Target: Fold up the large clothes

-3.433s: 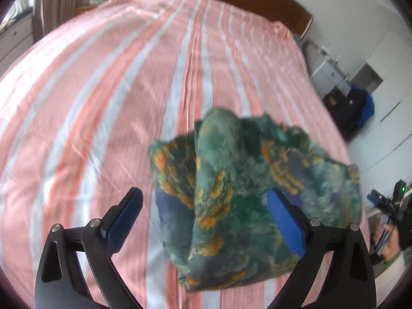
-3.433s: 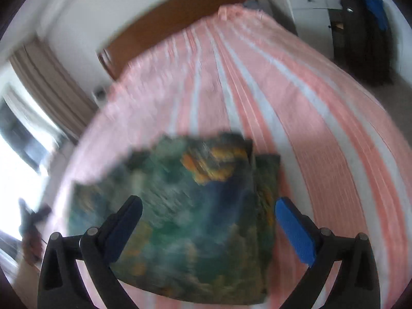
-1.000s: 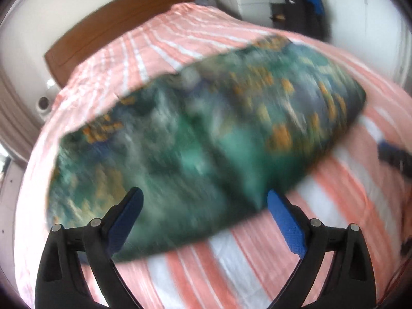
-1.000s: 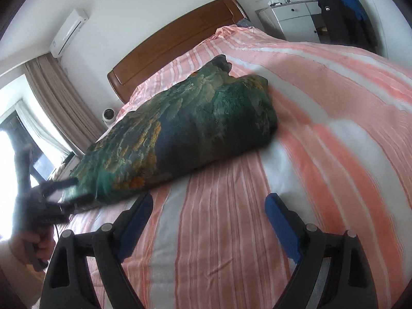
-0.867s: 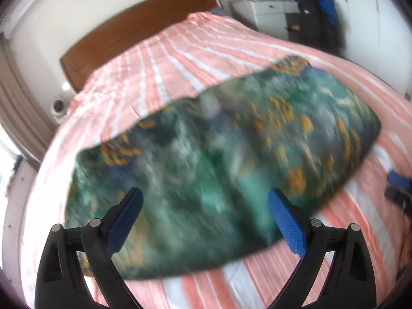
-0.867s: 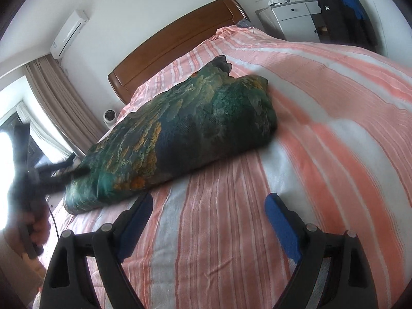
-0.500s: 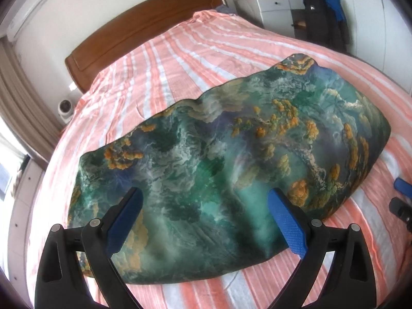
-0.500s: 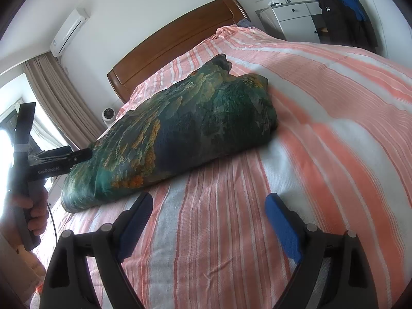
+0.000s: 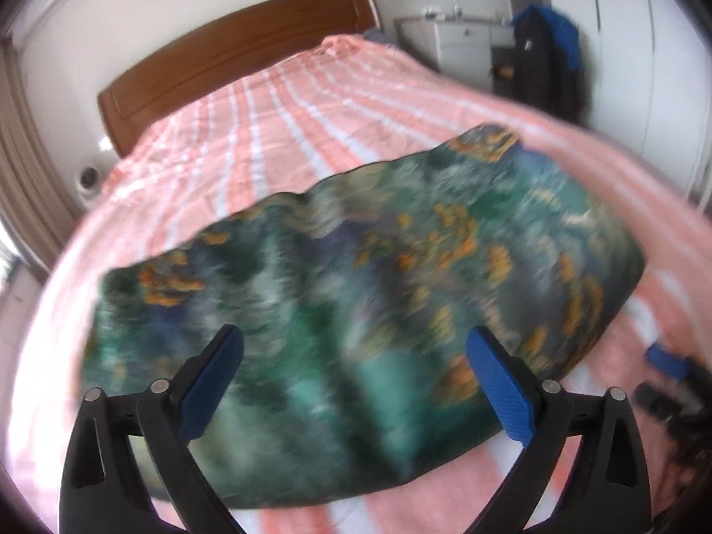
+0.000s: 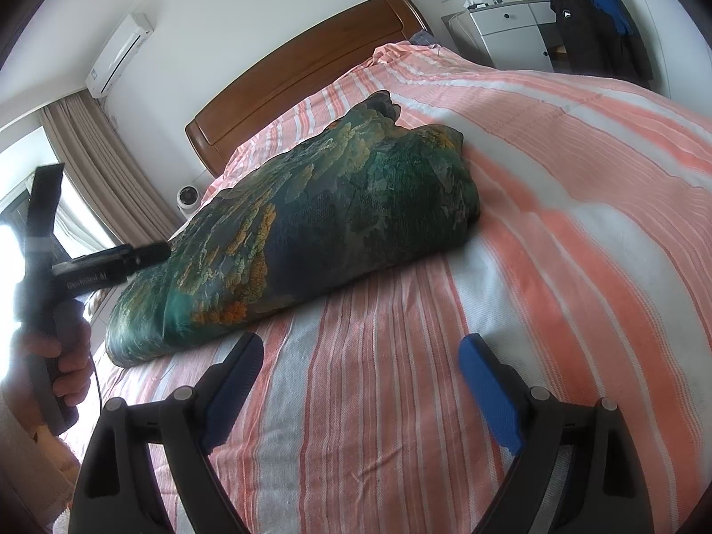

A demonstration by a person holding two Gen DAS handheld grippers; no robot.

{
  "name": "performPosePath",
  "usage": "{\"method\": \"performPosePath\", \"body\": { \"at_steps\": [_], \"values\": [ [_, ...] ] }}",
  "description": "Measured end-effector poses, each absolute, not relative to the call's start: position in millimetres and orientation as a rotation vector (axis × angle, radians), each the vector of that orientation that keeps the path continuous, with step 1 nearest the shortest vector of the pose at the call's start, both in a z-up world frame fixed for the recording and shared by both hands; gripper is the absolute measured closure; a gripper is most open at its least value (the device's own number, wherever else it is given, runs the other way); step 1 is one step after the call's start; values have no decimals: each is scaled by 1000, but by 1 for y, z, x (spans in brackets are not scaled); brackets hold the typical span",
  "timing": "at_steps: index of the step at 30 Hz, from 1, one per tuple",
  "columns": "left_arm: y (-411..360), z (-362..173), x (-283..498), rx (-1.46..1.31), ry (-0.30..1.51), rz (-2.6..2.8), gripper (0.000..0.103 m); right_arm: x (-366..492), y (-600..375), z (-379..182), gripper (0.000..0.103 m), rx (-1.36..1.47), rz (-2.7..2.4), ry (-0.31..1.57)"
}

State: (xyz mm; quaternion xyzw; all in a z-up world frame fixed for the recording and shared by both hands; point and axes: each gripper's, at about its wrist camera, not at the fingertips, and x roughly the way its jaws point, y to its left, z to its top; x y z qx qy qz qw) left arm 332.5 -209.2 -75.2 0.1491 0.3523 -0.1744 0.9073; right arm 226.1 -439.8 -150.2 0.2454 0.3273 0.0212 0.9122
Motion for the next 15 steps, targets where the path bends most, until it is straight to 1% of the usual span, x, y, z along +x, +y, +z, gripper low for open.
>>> {"method": "performPosePath", "body": {
  "at_steps": [1, 3, 4, 6, 9, 10, 11, 13, 15],
  "values": [
    [-211, -84, 334, 285, 757, -386, 1, 226, -440, -150, 14, 506, 44, 674],
    [-218, -115, 338, 273, 889, -431, 2, 226, -440, -150, 14, 509, 45, 673],
    [-219, -125, 334, 283, 921, -437, 2, 226, -440, -150, 14, 514, 47, 672],
    [-224, -133, 312, 370, 898, -481, 1, 225, -442, -152, 14, 533, 54, 669],
    [-223, -129, 284, 483, 889, -571, 1, 222, -457, -150, 14, 644, 64, 639],
    [-220, -126, 280, 485, 894, -588, 1, 223, -462, -150, 12, 688, 65, 625],
    [-217, -122, 279, 480, 902, -597, 1, 230, -476, -151, 9, 797, 68, 593],
    [-208, -108, 282, 442, 918, -598, 2, 246, -491, -154, 8, 919, 58, 563],
    [-201, -88, 292, 382, 916, -594, 2, 280, -504, -161, 8, 1028, 35, 573]
  ]
}}
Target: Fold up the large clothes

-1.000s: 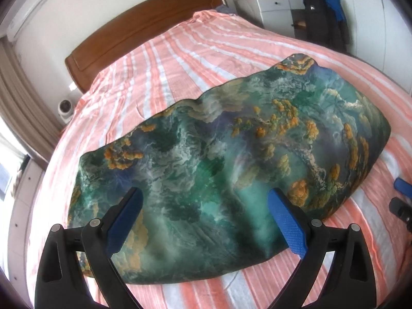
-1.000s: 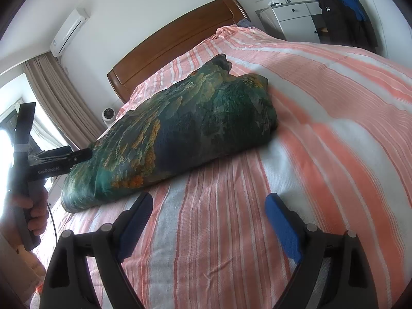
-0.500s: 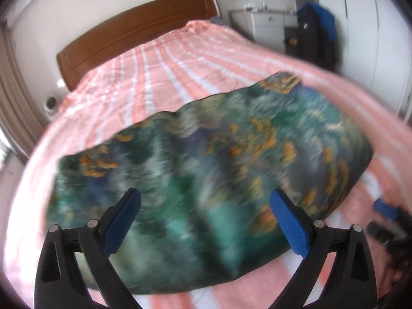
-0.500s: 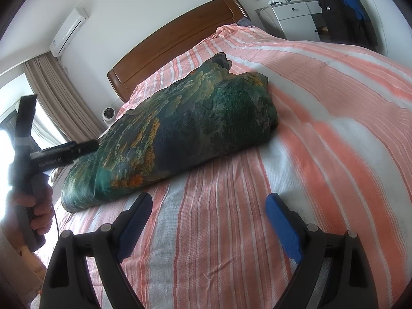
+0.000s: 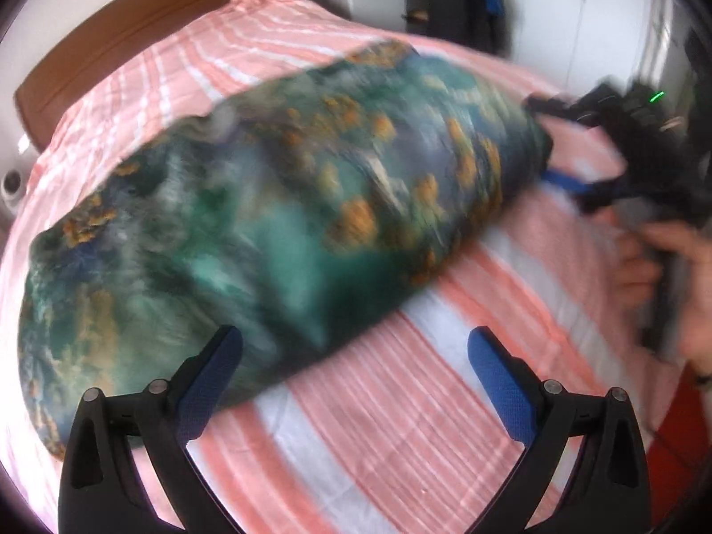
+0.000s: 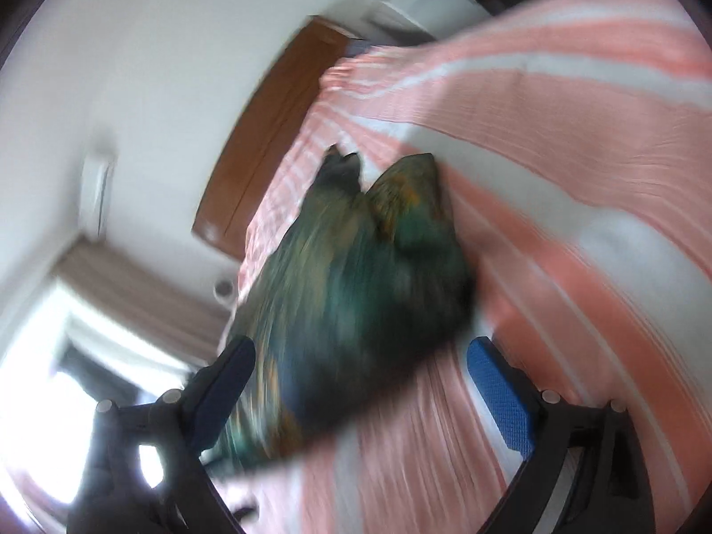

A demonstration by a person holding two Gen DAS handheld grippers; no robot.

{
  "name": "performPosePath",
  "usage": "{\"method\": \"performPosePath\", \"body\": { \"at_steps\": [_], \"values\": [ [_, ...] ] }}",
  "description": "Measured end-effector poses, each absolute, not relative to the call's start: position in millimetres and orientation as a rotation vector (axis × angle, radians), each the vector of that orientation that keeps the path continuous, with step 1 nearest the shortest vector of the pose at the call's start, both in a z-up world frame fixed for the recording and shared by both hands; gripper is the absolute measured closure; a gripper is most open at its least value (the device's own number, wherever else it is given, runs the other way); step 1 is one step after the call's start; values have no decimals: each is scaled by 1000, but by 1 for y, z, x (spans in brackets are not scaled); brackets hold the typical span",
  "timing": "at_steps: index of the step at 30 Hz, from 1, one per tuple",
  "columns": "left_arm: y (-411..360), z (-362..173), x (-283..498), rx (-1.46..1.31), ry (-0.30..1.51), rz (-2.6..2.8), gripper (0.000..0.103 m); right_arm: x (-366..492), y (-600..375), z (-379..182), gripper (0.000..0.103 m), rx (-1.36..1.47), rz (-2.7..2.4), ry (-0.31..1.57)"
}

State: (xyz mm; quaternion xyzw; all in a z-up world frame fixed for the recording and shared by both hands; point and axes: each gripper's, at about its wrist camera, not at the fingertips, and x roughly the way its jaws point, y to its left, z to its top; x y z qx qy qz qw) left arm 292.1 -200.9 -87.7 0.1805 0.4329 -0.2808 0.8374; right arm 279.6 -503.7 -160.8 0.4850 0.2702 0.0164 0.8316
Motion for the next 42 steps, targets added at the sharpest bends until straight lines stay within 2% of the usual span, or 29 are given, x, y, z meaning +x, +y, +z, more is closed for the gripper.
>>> {"method": "performPosePath", "body": {
  "at_steps": [1, 2, 3, 5, 6, 8, 14, 22, 23, 24, 26, 27, 28, 30, 31, 32, 34, 38, 42],
  "values": [
    [-198, -80, 296, 361, 911, -592, 2, 297, -506, -165, 7, 1060, 33, 581],
    [-196, -69, 301, 338, 902, -588, 2, 306, -506, -167, 15, 1064, 20, 598],
    [-194, -56, 307, 316, 889, -585, 2, 314, -504, -166, 26, 1044, -13, 621],
    [-190, -34, 317, 273, 870, -594, 2, 311, -490, -149, 65, 919, -54, 611],
    [-191, -22, 324, 243, 868, -612, 1, 304, -480, -138, 71, 855, -42, 581],
    [-196, -6, 338, 178, 881, -670, 1, 287, -446, -106, 74, 644, -27, 528],
    [-240, 9, 369, 83, 998, -874, 1, 265, -337, -48, 75, 118, 70, 448],
    [-263, 3, 364, 355, 990, -647, 2, 245, -207, -54, 78, -387, 163, 394],
    [-263, 0, 361, 401, 969, -612, 20, 244, -200, -55, 78, -400, 168, 394],
    [-262, -6, 361, 469, 935, -548, 60, 243, -196, -56, 78, -400, 171, 396],
    [-256, -9, 365, 457, 932, -560, 74, 241, -191, -56, 79, -379, 172, 404],
    [-250, -8, 370, 433, 935, -569, 77, 242, -193, -55, 79, -347, 182, 415],
    [-243, -4, 374, 412, 939, -578, 78, 242, -196, -54, 75, -323, 183, 422],
    [-220, 9, 381, 368, 945, -593, 79, 237, -208, -47, 60, -211, 239, 443],
    [-204, 18, 386, 345, 942, -602, 78, 230, -219, -42, 37, -121, 292, 463],
    [-188, 25, 393, 321, 938, -607, 78, 226, -226, -41, 23, -69, 314, 475],
    [-146, 37, 413, 257, 939, -604, 78, 205, -249, -41, 22, 62, 341, 488],
    [-54, 37, 448, 103, 957, -556, 77, 188, -273, -68, 22, 119, 299, 580],
    [48, -1, 465, -84, 984, -477, 75, 189, -286, -98, 22, 139, 270, 675]
  ]
}}
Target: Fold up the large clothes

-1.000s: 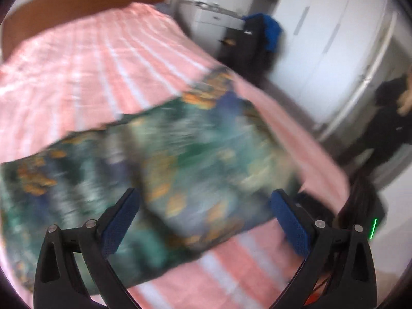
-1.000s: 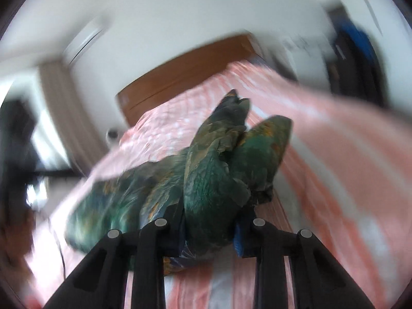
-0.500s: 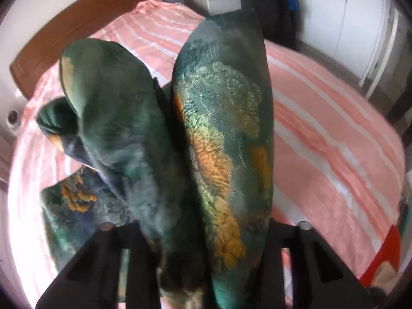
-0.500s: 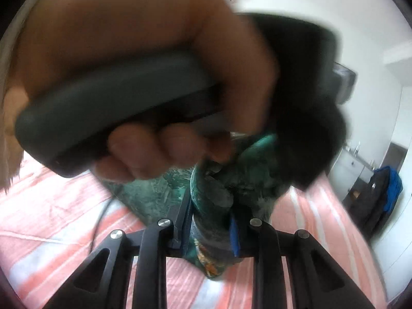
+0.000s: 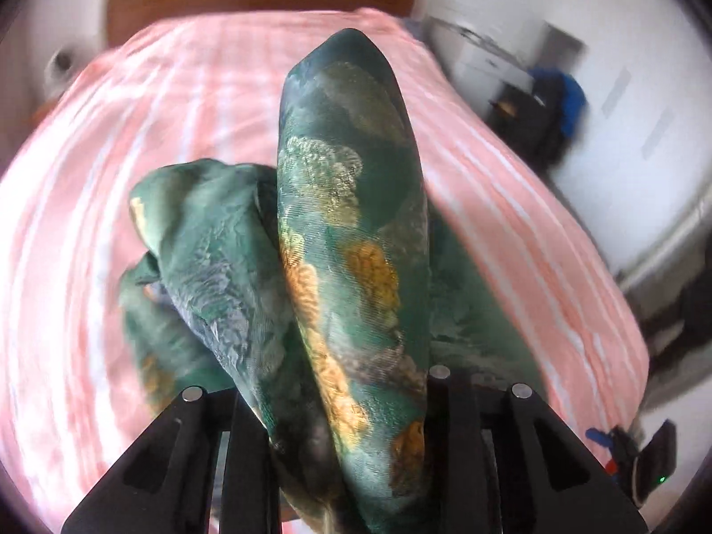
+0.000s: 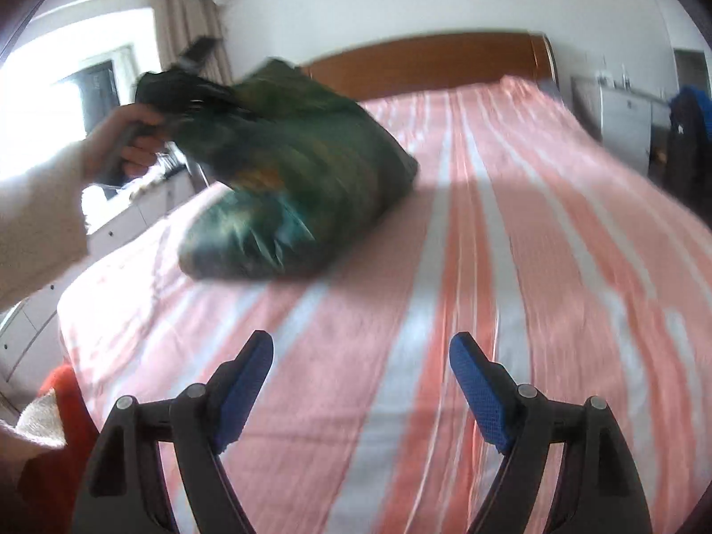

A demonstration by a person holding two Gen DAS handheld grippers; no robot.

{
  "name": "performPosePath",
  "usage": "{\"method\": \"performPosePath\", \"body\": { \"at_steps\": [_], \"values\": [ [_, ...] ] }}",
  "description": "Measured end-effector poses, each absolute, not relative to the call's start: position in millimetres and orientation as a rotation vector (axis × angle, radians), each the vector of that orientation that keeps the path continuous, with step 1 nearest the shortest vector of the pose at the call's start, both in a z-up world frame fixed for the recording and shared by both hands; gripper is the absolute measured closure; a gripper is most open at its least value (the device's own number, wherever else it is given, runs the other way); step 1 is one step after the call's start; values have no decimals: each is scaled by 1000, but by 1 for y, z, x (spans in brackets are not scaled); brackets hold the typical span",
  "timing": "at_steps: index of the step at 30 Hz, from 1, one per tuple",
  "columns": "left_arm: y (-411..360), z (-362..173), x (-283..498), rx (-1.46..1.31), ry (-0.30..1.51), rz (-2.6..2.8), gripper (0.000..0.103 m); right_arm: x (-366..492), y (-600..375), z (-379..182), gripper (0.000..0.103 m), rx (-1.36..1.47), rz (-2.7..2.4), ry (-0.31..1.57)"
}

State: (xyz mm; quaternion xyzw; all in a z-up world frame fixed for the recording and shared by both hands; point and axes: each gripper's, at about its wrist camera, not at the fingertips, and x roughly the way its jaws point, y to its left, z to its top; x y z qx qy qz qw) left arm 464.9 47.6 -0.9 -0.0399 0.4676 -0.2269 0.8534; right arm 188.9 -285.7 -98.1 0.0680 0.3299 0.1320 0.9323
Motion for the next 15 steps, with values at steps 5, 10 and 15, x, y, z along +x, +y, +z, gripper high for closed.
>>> {"method": "performPosePath", "body": {
  "at_steps": [5, 10, 15],
  "values": [
    [124, -91, 468, -334, 1071, -409, 70, 211, -270, -104, 22, 145, 302, 702],
    [155, -120, 456, -548, 1005, -492, 56, 273, -241, -66, 24, 111, 338, 639],
    [180, -107, 436, -616, 967, -505, 26, 394, -178, -20, 24, 88, 420, 596]
  ]
}}
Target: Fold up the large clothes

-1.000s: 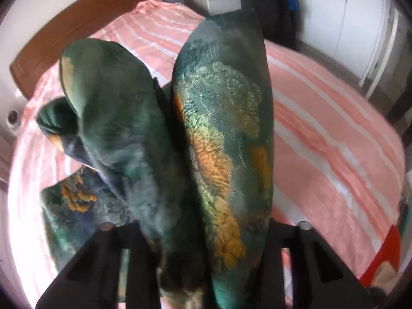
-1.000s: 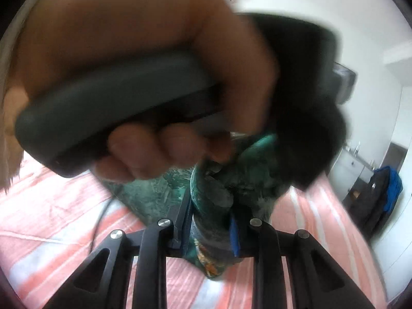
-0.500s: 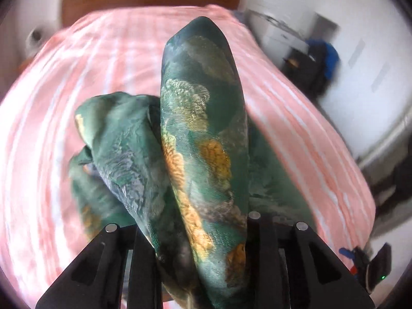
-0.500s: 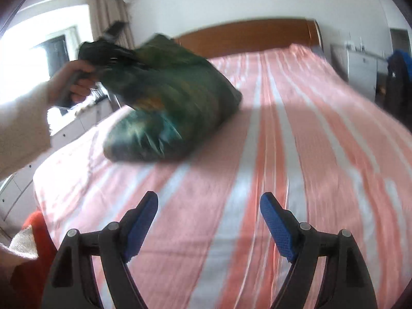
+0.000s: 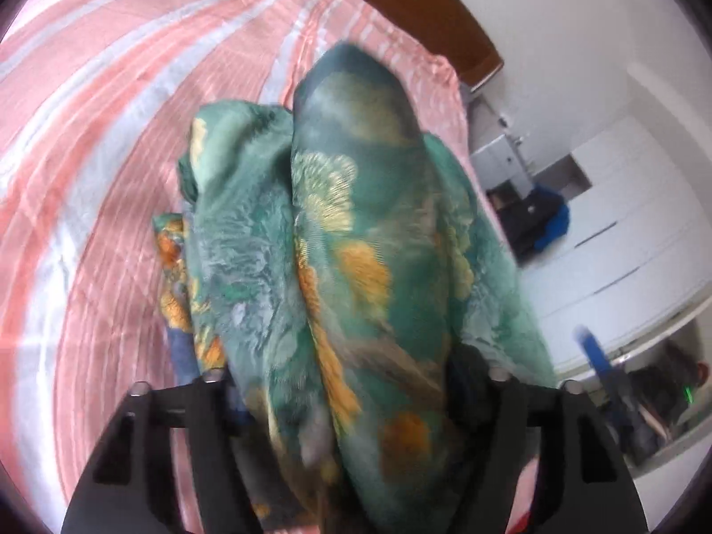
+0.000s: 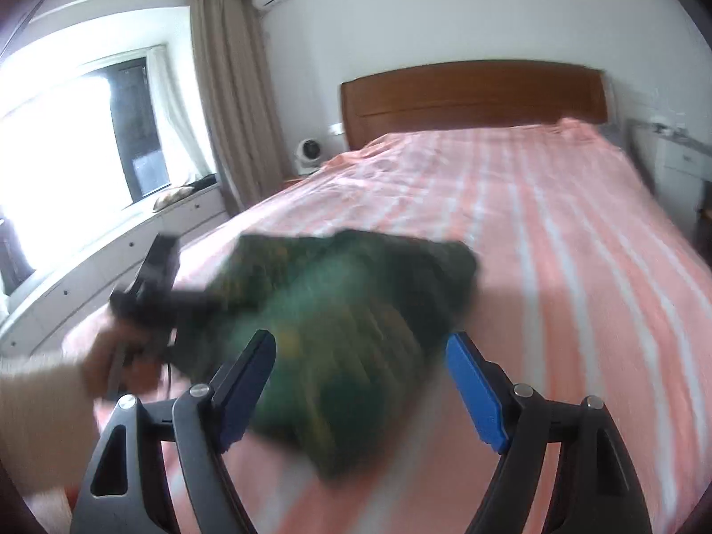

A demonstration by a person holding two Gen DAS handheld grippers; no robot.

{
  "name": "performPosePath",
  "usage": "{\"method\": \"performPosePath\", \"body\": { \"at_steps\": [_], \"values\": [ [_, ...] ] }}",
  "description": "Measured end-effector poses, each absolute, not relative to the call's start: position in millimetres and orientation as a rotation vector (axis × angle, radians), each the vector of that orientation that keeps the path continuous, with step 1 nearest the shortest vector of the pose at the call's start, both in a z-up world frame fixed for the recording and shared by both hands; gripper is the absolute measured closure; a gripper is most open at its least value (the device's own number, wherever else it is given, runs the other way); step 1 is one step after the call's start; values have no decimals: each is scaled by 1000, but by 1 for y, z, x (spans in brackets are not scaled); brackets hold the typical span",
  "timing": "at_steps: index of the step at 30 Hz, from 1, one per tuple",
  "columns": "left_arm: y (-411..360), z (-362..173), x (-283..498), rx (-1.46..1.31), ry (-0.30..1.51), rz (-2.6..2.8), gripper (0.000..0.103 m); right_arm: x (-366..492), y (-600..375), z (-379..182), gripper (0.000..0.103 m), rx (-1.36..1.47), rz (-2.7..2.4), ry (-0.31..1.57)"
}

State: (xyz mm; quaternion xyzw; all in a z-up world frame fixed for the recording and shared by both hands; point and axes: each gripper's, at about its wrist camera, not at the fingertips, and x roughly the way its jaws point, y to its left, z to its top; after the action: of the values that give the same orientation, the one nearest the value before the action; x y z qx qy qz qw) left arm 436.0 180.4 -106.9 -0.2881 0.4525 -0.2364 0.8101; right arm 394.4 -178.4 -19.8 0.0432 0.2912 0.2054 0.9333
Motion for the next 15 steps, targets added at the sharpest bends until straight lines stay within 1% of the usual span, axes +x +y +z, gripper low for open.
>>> {"method": "performPosePath", "body": {
  "at_steps": [2, 3, 5, 6, 7, 9, 10, 15],
  "values": [
    [196, -100, 418, -601, 939, -473, 19, 440, -147, -35, 24, 55, 466, 656],
    [205, -98, 405, -576, 924, -416, 10, 467, -123, -61, 24, 15, 479, 742],
    [222, -94, 371, -521, 889, -274, 8, 484, -103, -101, 20, -50, 460, 830],
    [227, -95, 353, -502, 870, -232, 8, 485, -93, -117, 18, -91, 441, 844],
    [232, -99, 335, -478, 844, -179, 8, 482, -88, -123, 17, -123, 421, 830],
    [235, -109, 308, -436, 781, -73, 8, 476, -89, -115, 18, -148, 409, 814],
    [236, -115, 298, -422, 750, -24, 8, 476, -93, -106, 20, -144, 399, 820],
    [267, -134, 269, -471, 610, 110, 8, 476, -93, -31, 20, -52, 332, 706]
  ]
}}
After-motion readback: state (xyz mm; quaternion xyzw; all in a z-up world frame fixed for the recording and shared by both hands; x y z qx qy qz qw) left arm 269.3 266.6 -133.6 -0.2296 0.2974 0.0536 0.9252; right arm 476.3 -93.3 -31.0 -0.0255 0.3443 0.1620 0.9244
